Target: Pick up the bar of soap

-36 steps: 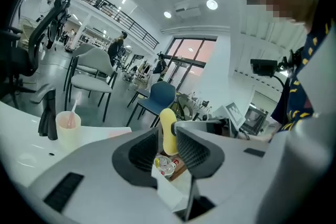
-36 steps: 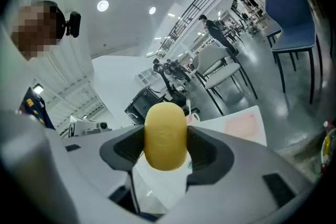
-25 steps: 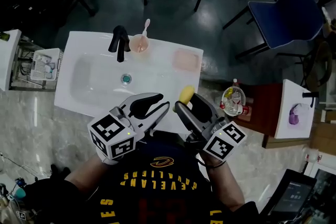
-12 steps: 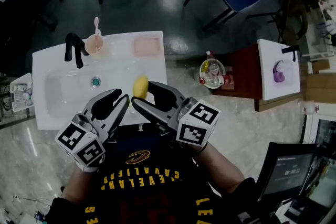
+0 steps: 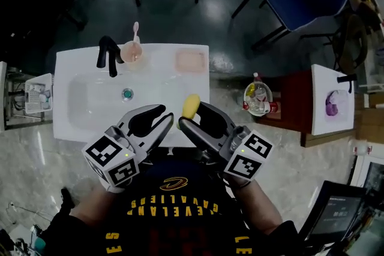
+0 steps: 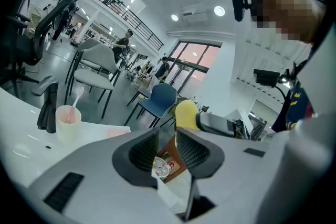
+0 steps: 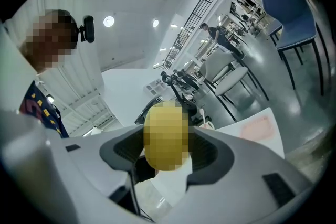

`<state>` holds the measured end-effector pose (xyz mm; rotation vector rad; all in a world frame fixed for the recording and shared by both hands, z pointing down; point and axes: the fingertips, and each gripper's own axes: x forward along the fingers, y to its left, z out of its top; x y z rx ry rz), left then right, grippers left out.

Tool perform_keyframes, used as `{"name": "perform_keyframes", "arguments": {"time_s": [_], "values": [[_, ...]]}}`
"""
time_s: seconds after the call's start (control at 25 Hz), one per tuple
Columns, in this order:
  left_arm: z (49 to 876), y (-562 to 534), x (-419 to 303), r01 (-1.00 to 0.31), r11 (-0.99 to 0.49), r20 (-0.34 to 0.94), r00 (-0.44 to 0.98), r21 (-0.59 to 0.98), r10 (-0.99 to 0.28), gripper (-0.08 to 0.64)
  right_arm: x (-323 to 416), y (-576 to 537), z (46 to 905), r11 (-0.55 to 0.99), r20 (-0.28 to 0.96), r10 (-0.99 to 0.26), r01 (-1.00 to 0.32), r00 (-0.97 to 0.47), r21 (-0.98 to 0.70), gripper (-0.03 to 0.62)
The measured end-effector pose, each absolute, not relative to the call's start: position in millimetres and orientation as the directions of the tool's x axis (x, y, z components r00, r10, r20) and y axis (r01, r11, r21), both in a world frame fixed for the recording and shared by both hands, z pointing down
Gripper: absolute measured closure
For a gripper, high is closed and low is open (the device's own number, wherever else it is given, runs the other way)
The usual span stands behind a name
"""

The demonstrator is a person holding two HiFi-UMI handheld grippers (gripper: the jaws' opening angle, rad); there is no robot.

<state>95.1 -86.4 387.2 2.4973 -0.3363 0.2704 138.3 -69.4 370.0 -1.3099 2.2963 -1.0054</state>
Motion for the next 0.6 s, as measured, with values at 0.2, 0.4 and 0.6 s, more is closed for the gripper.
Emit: {"name": "perform_keyframes", "arguments": {"time_s": [0.2, 0.4, 0.6], "values": [[389.3, -86.9, 92.7, -0.294, -0.787, 0.257, 0.950, 0.542, -0.178, 0.445, 137.8, -69.6, 369.2, 0.341, 0.067, -0.843, -0.627, -0.533, -0.700, 0.325], [391.0, -86.8, 90.7, -0.296, -0.782, 0.254, 0.950, 0.549, -0.181, 0.445, 136.4, -71.5, 369.4, 0.346, 0.071, -0.838, -0.628, -0.541, -0.697, 0.325], [390.4, -88.4, 89.4, -0.305, -0.776, 0.256, 0.948, 0.552, -0.190, 0.445, 135.8, -76.0, 367.4, 0.358, 0.073, -0.830, -0.629, -0.553, -0.690, 0.325]]}}
